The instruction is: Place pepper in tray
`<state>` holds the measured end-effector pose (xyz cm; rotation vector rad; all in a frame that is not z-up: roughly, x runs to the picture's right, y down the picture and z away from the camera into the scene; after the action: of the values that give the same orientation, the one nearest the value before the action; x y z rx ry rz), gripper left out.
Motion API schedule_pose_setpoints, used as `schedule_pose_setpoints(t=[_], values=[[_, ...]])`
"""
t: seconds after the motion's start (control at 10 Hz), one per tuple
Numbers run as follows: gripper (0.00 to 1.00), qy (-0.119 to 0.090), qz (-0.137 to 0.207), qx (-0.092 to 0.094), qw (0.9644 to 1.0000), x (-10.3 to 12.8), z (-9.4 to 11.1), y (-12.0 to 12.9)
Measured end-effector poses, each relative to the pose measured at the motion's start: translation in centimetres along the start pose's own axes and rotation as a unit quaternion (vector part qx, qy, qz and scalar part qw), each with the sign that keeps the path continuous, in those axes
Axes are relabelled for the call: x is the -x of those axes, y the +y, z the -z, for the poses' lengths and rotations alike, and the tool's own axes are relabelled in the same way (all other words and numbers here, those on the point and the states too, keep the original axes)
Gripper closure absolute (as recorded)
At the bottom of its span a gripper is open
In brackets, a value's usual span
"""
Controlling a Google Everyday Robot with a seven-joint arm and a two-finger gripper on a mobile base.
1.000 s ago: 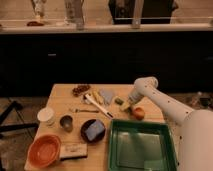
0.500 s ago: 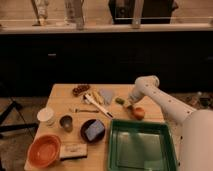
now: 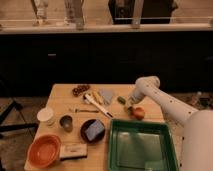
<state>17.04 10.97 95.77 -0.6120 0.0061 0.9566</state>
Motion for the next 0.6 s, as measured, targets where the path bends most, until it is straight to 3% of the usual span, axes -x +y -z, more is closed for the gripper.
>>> schedule_pose_setpoints(t=[0.4,0.6], values=[[1.0,-0.001,0.002,-0.001,1.0,0.2,0.2,0.0],[1.0,-0.027,0.019,-0.015,0.9993,0.5,1.8,0.5]])
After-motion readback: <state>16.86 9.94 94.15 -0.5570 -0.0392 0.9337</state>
